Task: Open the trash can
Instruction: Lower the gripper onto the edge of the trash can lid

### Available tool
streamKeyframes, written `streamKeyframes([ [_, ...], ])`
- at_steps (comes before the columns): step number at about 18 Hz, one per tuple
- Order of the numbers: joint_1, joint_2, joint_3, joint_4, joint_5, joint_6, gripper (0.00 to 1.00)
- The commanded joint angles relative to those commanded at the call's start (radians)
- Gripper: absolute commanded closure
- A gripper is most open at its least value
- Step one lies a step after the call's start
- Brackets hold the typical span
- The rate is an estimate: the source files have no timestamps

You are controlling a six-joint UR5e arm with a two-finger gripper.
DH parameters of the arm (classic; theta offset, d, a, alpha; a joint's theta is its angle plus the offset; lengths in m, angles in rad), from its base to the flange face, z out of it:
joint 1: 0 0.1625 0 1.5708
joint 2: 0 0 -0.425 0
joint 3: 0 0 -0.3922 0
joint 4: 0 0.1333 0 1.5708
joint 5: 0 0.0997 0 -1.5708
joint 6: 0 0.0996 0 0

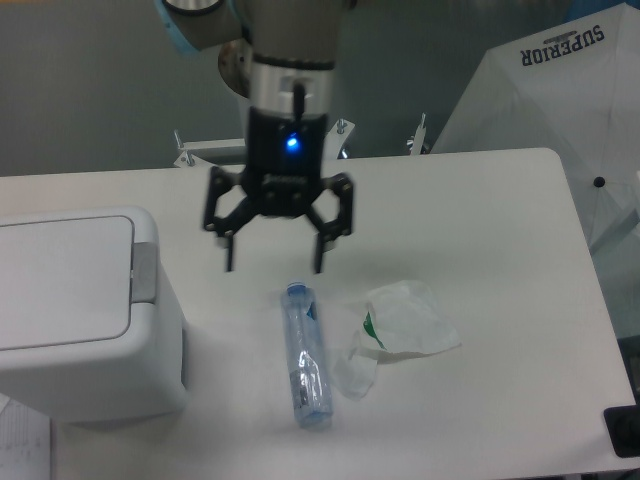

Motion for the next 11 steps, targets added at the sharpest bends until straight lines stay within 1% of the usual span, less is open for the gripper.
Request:
streamKeyframes([
  [2, -0.019, -0.009, -0.009, -0.003, 0.000, -0.012, 0.00],
  [4, -0.029, -0.008, -0.032, -0.002, 0.000, -0.014, 0.00],
  [6, -0.055, -0.006, -0.038, -0.002, 0.000, -0.035, 0.00],
  [11, -0.057, -0.009, -0.052, 0.000, 0.002, -0.035, 0.00],
])
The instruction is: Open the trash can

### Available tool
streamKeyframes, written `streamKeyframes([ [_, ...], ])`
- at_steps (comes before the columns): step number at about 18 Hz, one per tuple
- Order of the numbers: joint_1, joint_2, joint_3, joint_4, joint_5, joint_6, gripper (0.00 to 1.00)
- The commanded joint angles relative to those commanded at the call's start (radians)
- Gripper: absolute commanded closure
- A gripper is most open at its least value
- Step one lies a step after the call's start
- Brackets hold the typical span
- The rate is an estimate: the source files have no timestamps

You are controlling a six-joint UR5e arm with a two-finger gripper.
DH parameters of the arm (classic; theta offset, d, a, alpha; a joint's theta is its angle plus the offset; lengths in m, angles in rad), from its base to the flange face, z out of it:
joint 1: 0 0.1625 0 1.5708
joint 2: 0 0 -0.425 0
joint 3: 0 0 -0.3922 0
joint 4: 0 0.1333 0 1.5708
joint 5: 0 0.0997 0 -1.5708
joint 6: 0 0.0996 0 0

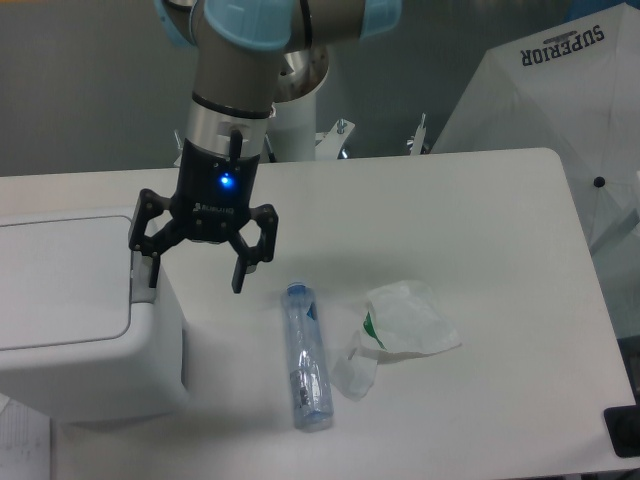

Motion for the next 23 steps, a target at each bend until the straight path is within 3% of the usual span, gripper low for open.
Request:
streamKeyframes([
  [19, 0.000, 0.000, -0.034, 0.003, 0.002, 0.006, 0.00],
  [23, 0.006, 0.011, 0.006, 0.003, -0.003, 0.006, 0.00],
])
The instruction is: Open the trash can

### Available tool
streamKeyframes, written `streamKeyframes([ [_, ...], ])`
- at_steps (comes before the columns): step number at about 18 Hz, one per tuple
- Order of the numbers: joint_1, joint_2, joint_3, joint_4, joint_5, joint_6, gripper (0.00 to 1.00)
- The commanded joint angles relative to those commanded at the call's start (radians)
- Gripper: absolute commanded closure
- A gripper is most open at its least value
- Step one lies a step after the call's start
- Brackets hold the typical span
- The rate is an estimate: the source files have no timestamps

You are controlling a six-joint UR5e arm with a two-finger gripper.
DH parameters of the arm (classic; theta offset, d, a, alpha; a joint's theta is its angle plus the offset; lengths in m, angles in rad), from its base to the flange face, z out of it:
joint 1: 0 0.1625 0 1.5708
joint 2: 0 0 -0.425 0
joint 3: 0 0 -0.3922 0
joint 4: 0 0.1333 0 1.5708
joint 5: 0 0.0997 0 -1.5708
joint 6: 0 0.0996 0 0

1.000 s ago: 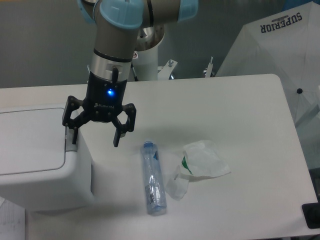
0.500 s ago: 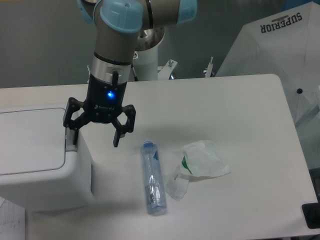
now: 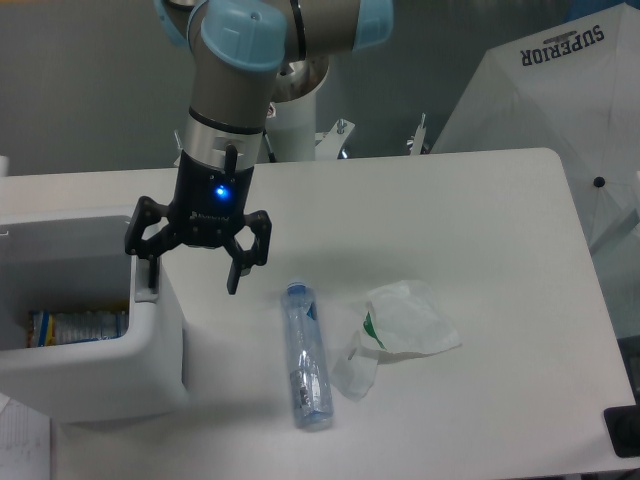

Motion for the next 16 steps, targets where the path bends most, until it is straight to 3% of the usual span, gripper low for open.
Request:
streamKeyframes([
  [6, 0.093, 0.032, 0.052, -0.006, 0.012, -0.005, 0.00],
  [10, 0.140, 0.043, 0.080, -0.011, 0.121, 0.008, 0.00],
  [16, 0.212, 0.064, 0.081, -0.040, 0.124, 0.133, 0.00],
])
